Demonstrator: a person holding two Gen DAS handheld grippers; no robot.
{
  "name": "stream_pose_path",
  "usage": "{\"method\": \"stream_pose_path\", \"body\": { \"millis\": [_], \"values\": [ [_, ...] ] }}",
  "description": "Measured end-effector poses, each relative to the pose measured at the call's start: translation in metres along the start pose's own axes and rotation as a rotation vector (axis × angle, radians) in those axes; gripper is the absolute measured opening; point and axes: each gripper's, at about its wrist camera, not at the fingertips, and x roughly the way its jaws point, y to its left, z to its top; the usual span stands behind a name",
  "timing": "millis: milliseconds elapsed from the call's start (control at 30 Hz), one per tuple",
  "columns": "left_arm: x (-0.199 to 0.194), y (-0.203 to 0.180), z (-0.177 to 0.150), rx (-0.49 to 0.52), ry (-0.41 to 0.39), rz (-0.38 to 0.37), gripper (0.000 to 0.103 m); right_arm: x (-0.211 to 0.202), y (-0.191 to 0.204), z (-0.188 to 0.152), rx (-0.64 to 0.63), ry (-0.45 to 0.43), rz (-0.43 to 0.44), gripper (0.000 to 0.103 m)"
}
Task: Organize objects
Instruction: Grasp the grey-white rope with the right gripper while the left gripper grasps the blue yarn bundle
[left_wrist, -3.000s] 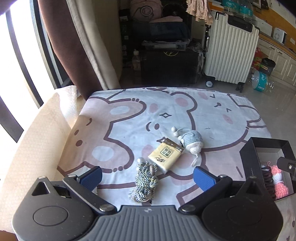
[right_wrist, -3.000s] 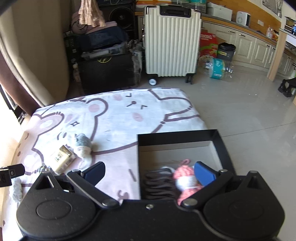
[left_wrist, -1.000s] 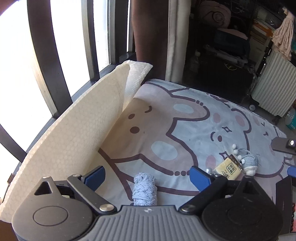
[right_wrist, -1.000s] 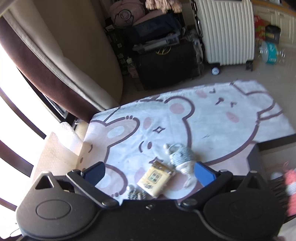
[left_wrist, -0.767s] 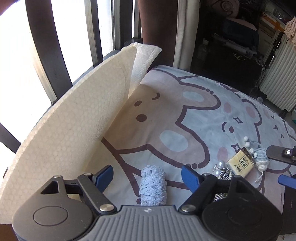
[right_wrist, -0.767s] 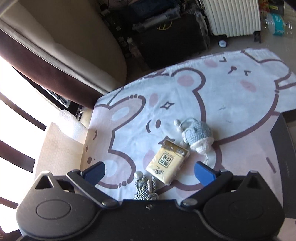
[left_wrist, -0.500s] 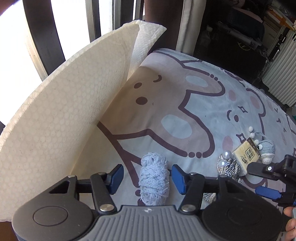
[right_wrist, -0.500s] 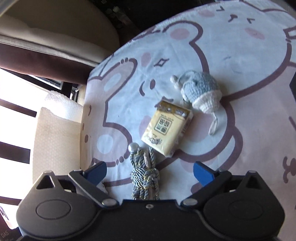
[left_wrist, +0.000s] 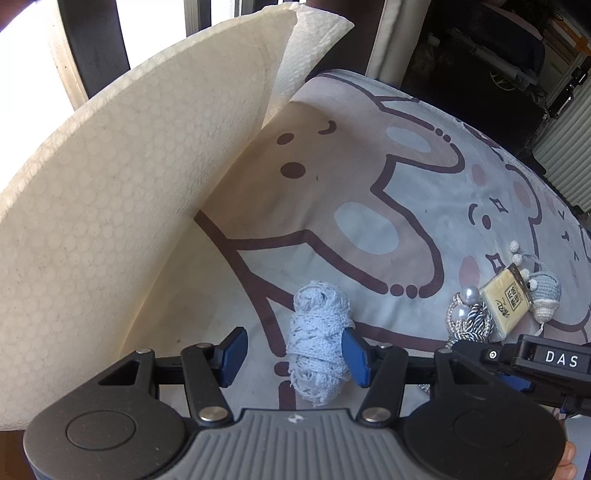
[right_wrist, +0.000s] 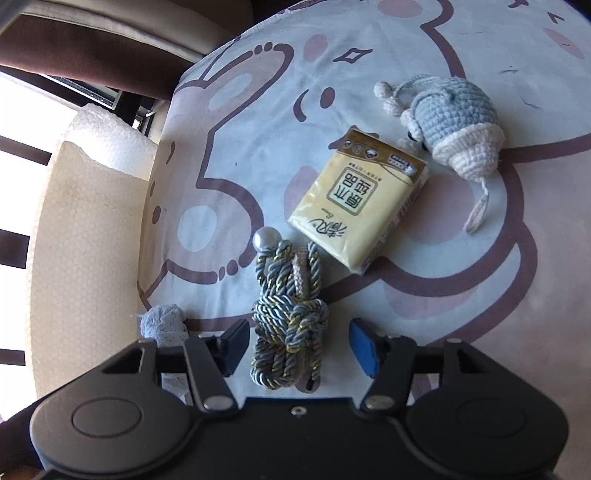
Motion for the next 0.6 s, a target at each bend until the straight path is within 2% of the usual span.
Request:
{"method": "stream_pose_path", "body": {
  "millis": [100,167,200,433,600],
  "values": [
    [0.003,-0.004,0.000,0.008,0.008,-0.006,0.057,0.003,0.005,0.000,-0.022,-0.002,-0.008,0.060],
    [0.006,-0.008,0.000,0.020,0.014,-0.004,0.057,0.004,0.011,-0.001,-0.062,-0.010,-0.032,0.047],
    [0.007,-0.010,0.000,0.022,0.017,-0.006,0.057,0.004,0.014,-0.001,-0.087,-0.010,-0.042,0.046],
    [0.017,-0.016,-0.001,0.032,0.048,0.005,0.056,0.000,0.017,0.000,-0.143,-0.003,-0.055,0.044],
    [0.025,-0.018,-0.003,0.030,0.068,0.010,0.042,-0.003,0.017,0.000,-0.178,0.010,-0.068,0.044]
  ]
}}
